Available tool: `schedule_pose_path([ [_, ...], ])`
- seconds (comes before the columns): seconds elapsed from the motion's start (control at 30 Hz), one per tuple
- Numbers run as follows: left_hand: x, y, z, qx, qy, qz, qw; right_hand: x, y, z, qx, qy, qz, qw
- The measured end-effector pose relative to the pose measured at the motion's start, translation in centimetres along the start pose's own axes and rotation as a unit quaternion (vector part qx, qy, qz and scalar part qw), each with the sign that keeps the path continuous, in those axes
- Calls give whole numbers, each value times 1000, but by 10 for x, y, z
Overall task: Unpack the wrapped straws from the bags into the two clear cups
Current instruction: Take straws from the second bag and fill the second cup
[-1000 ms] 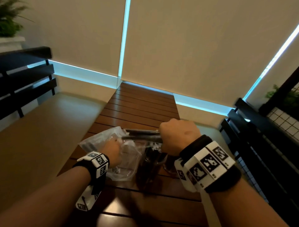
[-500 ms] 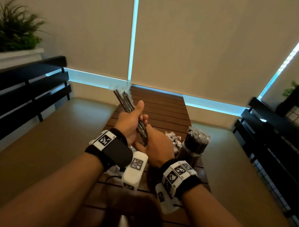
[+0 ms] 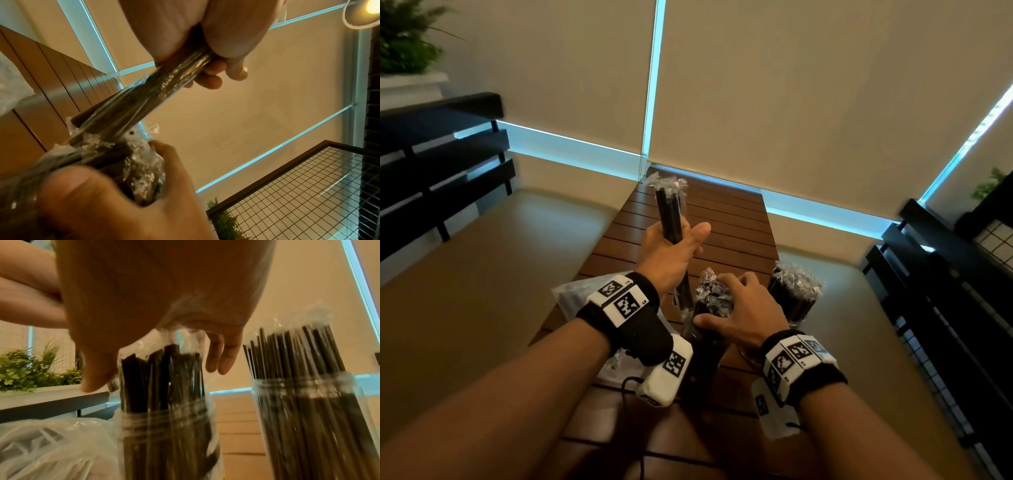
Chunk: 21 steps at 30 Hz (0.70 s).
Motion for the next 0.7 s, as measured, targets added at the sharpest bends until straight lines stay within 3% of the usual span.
schedule_pose_path([
  [0.1, -6, -1, 0, 1, -7, -11, 1000, -17, 4, -6, -1, -7, 95, 995],
  [0.2, -10, -3, 1, -3, -14, -11, 1000, -27, 9, -7, -15, 50, 176, 983],
  [0.3, -12, -13, 4, 20, -2, -16, 1000, -29, 7, -7, -32, 111, 173, 978],
  [0.43, -16, -24, 9, 44, 30, -42, 998, -31, 3, -7, -33, 138, 143, 980],
  [0.53, -23, -27, 11, 34, 32, -36, 998, -37, 0, -8, -47, 140, 137, 979],
  [0.7, -28, -30, 16, 17, 31, -27, 999, -46, 8, -10, -41, 99, 254, 961],
])
Point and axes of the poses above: each hand's wrist, its own z-axis towards the middle knuckle, its own x-axis out of the back of the hand, y = z × x, the point moved 3 cm from there along z, towards the middle knuckle, and after that the axes turned 12 degrees about y, right-handed, at the moved point
